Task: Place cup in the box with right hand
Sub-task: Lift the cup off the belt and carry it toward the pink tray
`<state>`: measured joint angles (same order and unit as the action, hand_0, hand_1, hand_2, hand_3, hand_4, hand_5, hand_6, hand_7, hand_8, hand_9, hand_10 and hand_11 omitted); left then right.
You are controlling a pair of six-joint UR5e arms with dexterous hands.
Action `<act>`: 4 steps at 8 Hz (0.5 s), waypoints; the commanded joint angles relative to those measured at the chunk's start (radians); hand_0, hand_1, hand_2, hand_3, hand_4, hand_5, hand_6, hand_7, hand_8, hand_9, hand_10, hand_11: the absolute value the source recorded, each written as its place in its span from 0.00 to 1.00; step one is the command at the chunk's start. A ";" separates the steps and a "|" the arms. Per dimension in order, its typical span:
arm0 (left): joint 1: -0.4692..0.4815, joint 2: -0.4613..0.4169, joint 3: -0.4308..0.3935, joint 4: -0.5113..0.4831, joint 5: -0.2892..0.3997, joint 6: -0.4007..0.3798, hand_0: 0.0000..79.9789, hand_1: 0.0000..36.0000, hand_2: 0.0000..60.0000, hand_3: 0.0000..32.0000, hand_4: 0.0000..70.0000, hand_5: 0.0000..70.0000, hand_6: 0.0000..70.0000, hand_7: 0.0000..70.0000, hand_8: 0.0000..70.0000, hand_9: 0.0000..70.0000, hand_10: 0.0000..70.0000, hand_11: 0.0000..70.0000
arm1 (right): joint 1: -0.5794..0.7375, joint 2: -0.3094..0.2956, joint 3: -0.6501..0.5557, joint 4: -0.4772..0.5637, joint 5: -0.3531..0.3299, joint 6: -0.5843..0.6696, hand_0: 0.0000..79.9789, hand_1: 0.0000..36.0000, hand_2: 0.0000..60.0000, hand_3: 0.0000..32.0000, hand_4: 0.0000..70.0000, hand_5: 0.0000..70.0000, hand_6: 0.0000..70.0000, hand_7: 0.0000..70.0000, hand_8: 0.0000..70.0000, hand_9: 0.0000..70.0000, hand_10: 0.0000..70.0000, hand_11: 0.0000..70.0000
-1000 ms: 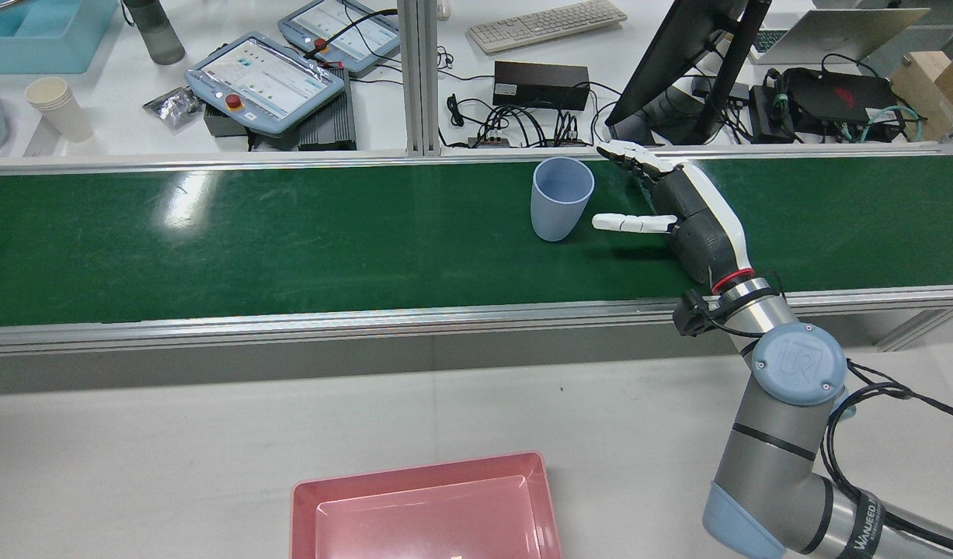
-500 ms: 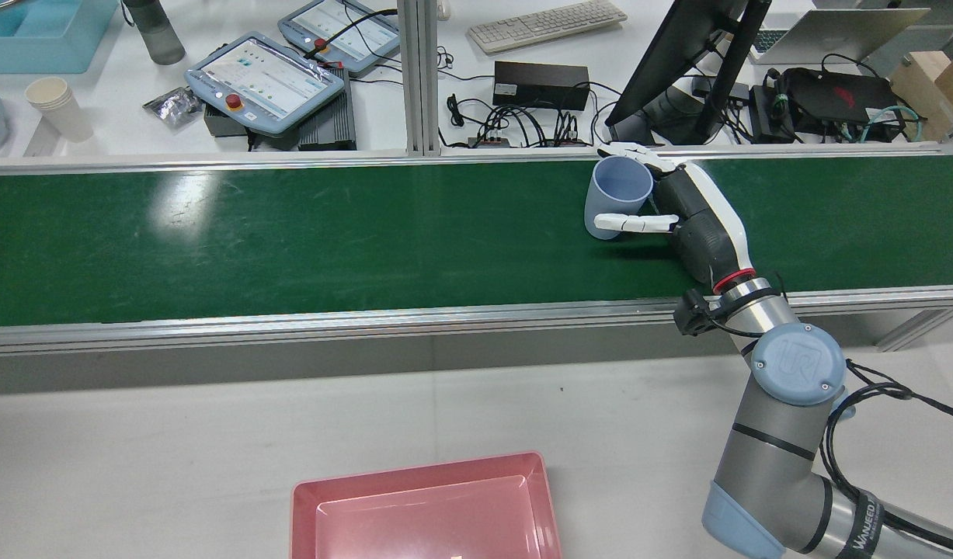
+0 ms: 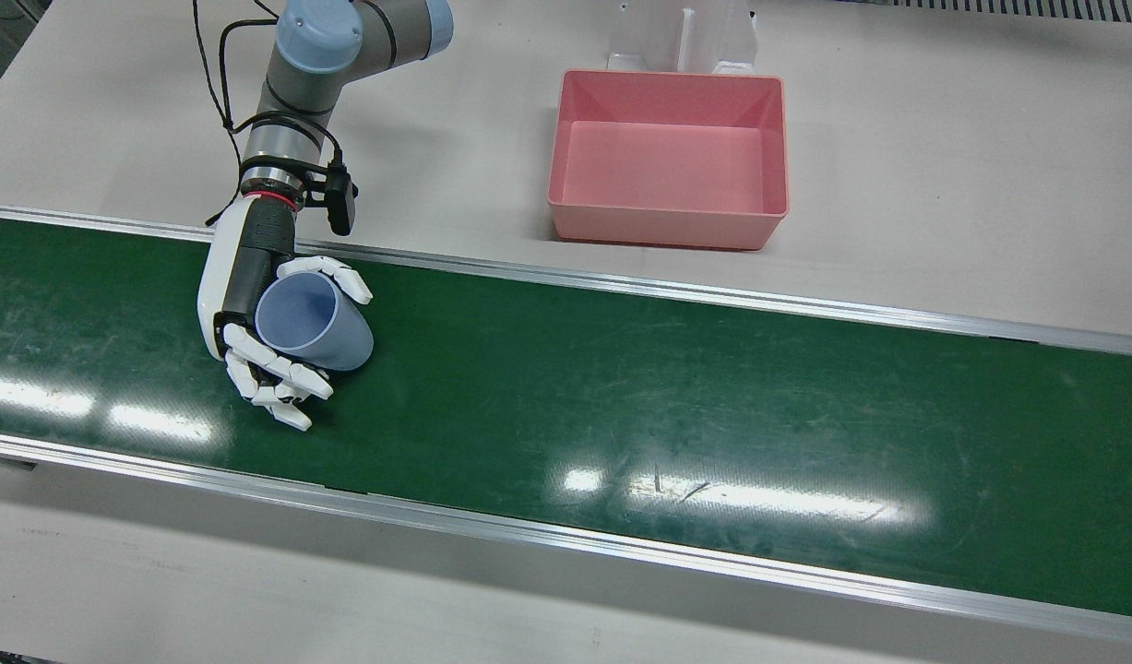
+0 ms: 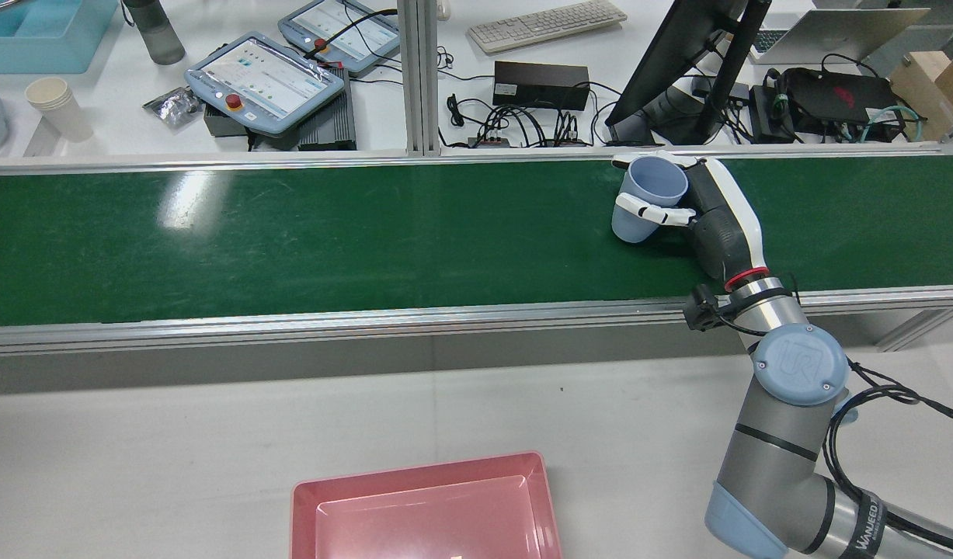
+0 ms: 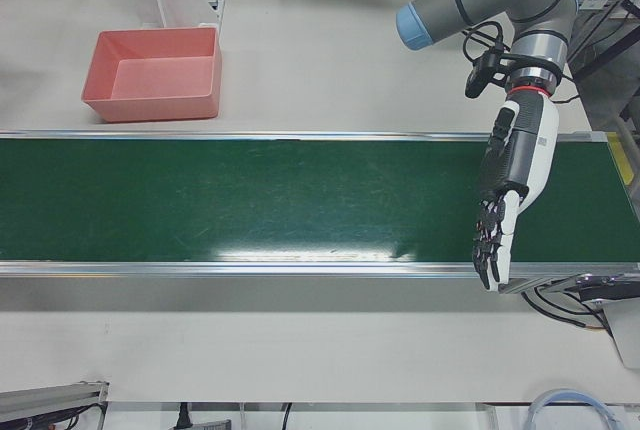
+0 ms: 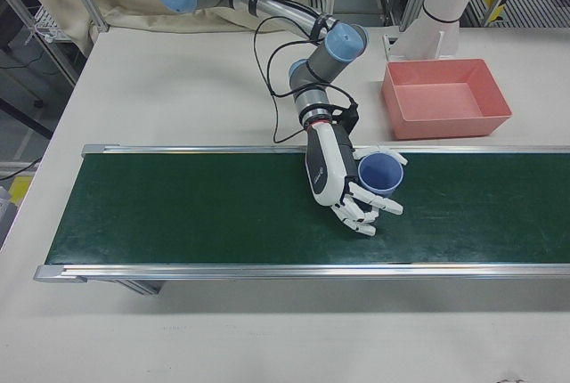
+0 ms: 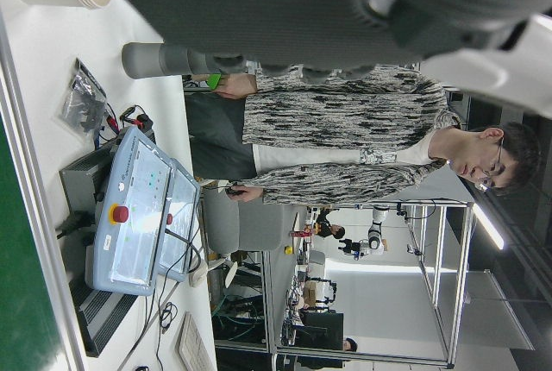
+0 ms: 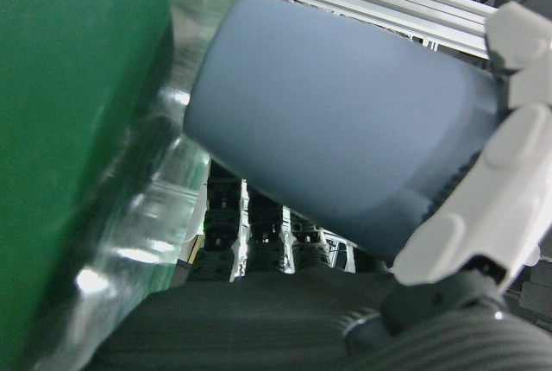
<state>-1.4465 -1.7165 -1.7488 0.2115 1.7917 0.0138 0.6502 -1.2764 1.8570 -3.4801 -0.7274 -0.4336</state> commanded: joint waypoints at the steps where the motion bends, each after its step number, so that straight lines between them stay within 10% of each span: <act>1: 0.000 0.000 -0.001 0.000 0.000 0.000 0.00 0.00 0.00 0.00 0.00 0.00 0.00 0.00 0.00 0.00 0.00 0.00 | 0.009 -0.041 0.083 -0.013 0.005 0.001 0.34 0.92 1.00 0.00 1.00 0.14 0.57 1.00 0.84 1.00 0.57 0.79; 4: 0.000 0.000 0.000 -0.001 0.000 0.000 0.00 0.00 0.00 0.00 0.00 0.00 0.00 0.00 0.00 0.00 0.00 0.00 | -0.029 -0.066 0.387 -0.014 -0.007 -0.196 0.49 0.78 1.00 0.00 1.00 0.14 0.55 1.00 0.79 1.00 0.52 0.73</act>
<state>-1.4466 -1.7165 -1.7496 0.2117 1.7917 0.0132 0.6604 -1.3288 2.0167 -3.4925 -0.7246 -0.4646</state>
